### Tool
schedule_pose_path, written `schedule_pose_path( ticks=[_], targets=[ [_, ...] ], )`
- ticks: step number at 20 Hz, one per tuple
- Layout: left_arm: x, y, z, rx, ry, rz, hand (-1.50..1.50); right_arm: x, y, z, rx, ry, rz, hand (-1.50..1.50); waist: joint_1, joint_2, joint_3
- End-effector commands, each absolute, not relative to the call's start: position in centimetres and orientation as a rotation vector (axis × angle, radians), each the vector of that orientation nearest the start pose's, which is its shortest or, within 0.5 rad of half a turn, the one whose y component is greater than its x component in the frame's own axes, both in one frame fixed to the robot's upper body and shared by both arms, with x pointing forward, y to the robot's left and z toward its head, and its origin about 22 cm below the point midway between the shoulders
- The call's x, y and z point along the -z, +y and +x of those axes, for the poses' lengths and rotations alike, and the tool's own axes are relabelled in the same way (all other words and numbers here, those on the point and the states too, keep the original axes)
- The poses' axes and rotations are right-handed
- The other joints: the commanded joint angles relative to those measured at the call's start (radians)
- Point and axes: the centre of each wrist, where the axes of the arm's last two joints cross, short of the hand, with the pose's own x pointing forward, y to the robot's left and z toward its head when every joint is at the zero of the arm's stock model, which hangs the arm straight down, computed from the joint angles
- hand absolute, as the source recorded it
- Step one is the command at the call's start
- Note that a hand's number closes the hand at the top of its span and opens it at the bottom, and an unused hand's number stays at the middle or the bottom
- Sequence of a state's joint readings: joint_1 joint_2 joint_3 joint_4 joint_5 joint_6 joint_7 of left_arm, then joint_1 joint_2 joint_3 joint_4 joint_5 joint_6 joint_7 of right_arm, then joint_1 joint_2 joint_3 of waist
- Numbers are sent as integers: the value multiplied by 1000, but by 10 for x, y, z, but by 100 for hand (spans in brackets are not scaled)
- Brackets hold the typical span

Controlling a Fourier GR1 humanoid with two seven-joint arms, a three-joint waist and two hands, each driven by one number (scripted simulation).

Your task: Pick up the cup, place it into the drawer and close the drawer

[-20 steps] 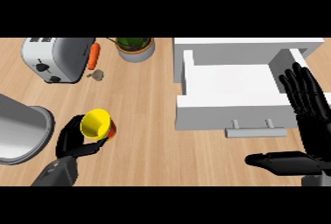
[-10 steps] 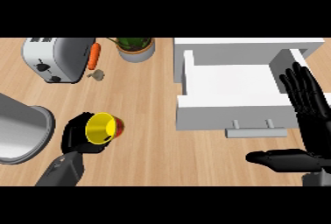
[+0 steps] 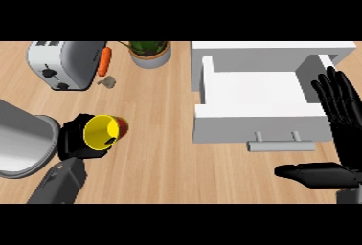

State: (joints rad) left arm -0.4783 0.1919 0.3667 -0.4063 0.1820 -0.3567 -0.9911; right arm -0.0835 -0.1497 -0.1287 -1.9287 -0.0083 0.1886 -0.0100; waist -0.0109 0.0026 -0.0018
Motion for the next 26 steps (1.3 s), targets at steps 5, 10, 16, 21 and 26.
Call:
schedule_pose_path(
  ticks=[5,10,16,21,26],
  targets=[
    [62,262,348,-192,-2103,-390,150,-108,-281,224,-245,-1999,-98,-150,15,-11,3],
    [12,230,369,-89,-2159,-360,150,-106,-283,220,-231,-1975,-86,-150,19,-11,3],
    [-61,175,390,7,-2179,-404,150,-115,-282,230,-214,-1997,-92,-150,16,-9,2],
    [-122,145,406,92,-2169,-376,150,-114,-287,222,-227,-1988,-61,-150,1,-5,2],
    [-156,111,410,158,-2144,-327,150,-124,-295,220,-227,-1998,-93,-150,-1,-4,2]
  ],
)
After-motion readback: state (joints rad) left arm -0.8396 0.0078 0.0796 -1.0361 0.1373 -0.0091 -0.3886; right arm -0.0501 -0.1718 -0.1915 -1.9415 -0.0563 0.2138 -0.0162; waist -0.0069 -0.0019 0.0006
